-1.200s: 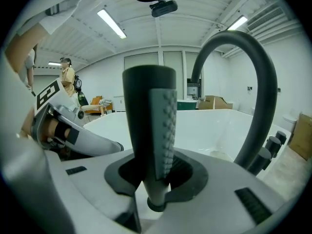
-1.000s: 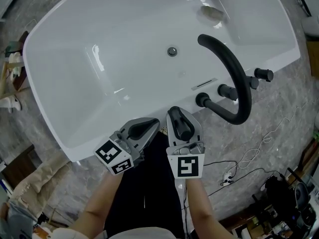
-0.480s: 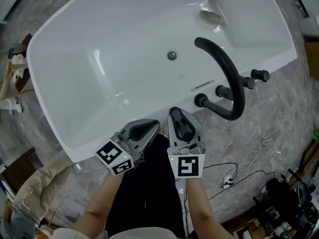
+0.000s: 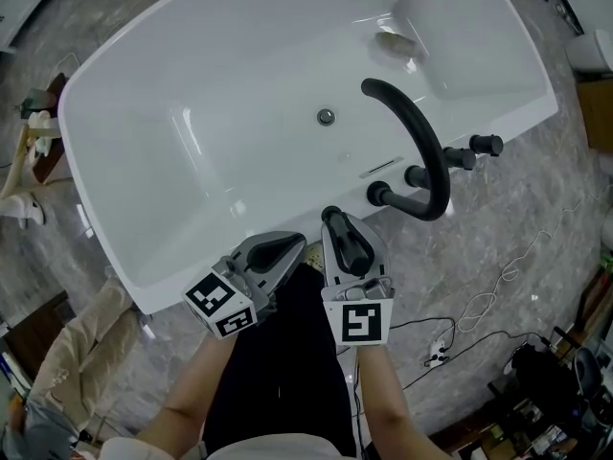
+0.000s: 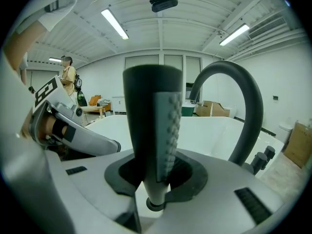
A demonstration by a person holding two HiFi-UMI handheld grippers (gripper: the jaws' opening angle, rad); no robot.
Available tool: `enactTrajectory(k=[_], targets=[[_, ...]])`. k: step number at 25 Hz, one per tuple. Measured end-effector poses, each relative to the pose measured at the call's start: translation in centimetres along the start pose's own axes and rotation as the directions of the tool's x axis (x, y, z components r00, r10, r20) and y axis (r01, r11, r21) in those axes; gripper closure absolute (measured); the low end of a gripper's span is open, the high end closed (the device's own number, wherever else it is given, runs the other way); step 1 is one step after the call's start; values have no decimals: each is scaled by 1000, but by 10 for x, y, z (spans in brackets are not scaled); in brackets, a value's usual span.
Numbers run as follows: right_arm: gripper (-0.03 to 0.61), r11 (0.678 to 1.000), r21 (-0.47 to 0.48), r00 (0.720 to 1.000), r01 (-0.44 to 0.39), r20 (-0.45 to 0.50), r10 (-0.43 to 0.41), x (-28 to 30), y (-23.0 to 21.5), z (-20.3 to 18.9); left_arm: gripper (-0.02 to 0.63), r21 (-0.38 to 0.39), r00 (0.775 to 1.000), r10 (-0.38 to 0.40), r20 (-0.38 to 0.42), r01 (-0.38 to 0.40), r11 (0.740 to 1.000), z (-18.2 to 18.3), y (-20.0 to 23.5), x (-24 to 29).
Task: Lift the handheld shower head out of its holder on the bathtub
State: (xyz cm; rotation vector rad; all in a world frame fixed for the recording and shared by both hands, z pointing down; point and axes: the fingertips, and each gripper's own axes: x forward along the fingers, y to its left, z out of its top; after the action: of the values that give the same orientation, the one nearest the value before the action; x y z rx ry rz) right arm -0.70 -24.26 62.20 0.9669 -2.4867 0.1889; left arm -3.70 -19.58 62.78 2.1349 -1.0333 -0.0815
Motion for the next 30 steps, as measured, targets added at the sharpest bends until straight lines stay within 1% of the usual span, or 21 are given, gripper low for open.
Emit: enactTrajectory(k=[4, 8, 20, 26, 30], targets=[[476, 1000, 5, 1000, 8, 14, -8, -7, -2, 8, 594, 30, 1000, -6, -6, 7, 1000, 6, -8, -1], [476, 1000, 8, 1000, 11, 27, -11, -17, -1, 20, 594, 18, 1000, -19, 5, 19, 1000, 11, -20, -4], [477, 999, -38, 997, -5, 79, 8, -50, 2, 73, 594, 59, 998, -58, 17, 57, 997, 43, -59, -10], [477, 1000, -30, 995, -3, 104, 6, -64, 3, 90, 594, 85, 998, -68, 18, 66, 994, 55, -72, -13], [477, 1000, -5, 992, 2, 128, -2, -73, -1, 100, 594, 96, 997, -66, 32, 62, 993, 65, -79, -14]])
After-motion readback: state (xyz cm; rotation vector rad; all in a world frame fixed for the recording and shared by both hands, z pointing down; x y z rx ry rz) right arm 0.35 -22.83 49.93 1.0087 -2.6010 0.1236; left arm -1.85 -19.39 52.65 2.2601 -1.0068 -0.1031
